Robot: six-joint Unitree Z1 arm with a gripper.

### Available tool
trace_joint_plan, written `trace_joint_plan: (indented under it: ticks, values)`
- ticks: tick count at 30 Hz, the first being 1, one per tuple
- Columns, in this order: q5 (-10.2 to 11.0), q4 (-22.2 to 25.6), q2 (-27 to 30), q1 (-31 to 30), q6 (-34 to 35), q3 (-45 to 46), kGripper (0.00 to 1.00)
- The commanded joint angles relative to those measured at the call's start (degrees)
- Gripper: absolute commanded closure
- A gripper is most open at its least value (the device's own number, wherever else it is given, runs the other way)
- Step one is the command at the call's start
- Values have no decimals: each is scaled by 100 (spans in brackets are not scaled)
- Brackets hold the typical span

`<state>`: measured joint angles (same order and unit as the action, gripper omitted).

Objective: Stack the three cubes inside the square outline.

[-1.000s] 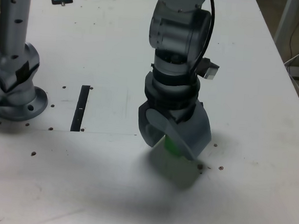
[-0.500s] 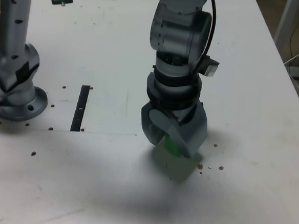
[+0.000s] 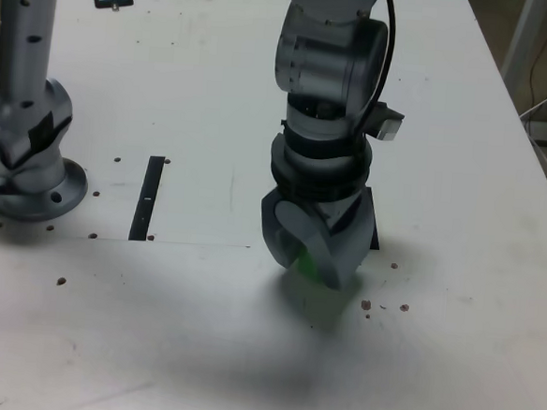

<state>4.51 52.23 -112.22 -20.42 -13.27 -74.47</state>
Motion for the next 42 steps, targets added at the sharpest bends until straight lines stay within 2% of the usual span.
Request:
trace_joint_plan:
  ticks: [1, 10, 15, 21, 26, 29, 34, 42]
  values:
    - [-11, 63, 64, 3, 6, -17, 94]
    - [-169, 670, 464, -112, 230, -286, 94]
    - [-138, 1303, 703, -221, 942, -777, 93]
    - [180, 1970, 817, -106, 2341, -1270, 91]
    - [542, 2529, 773, 324, 2498, -1706, 92]
    - [623, 2706, 700, 576, 2429, -1967, 92]
    - [566, 2897, 659, 835, 2286, -2174, 92]
    - [243, 2879, 583, 868, 2193, -2141, 92]
